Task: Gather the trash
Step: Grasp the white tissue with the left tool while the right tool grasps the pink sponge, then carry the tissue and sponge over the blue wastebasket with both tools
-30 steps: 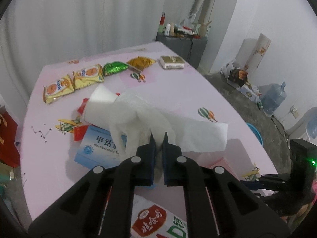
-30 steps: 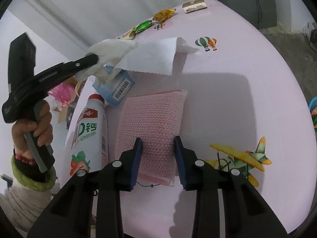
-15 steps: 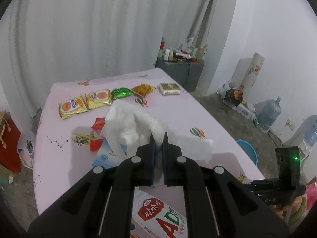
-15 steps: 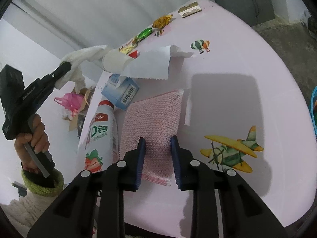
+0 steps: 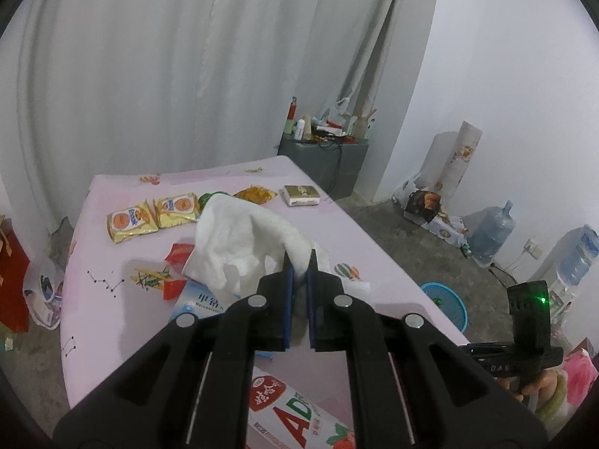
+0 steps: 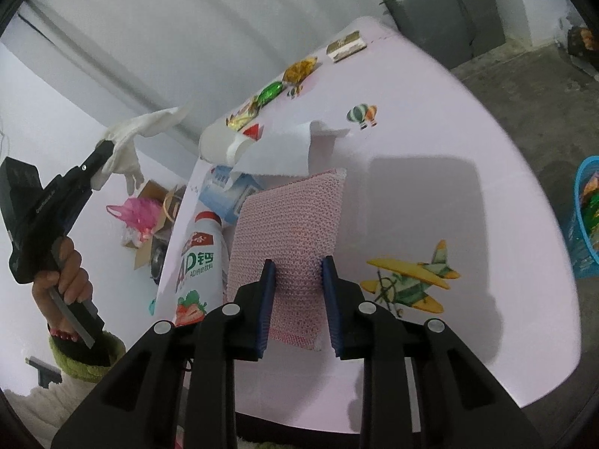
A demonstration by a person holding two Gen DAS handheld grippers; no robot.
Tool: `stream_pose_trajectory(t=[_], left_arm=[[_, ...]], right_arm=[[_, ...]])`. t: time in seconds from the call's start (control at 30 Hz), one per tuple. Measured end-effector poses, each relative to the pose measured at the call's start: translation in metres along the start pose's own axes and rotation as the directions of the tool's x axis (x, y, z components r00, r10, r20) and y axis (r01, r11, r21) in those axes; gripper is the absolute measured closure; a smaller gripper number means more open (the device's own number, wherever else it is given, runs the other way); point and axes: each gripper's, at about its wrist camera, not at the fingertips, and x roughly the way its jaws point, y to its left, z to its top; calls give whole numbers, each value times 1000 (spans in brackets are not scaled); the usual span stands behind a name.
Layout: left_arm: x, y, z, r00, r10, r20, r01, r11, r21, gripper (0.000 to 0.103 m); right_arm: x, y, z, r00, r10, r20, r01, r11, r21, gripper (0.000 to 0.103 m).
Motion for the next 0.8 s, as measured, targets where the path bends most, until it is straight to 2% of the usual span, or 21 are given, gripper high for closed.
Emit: stream_pose_trajectory(t=[0.33, 0.8], left_arm=[[-9, -31, 8, 999, -27, 25, 25, 998, 55, 99], [6, -95, 10, 993, -121, 0, 120, 986, 117, 99]], right_arm=[[-44, -12, 3, 994, 12, 111, -16, 999, 29, 78], [-86, -37, 1, 977, 5, 215, -18, 998, 61, 78]])
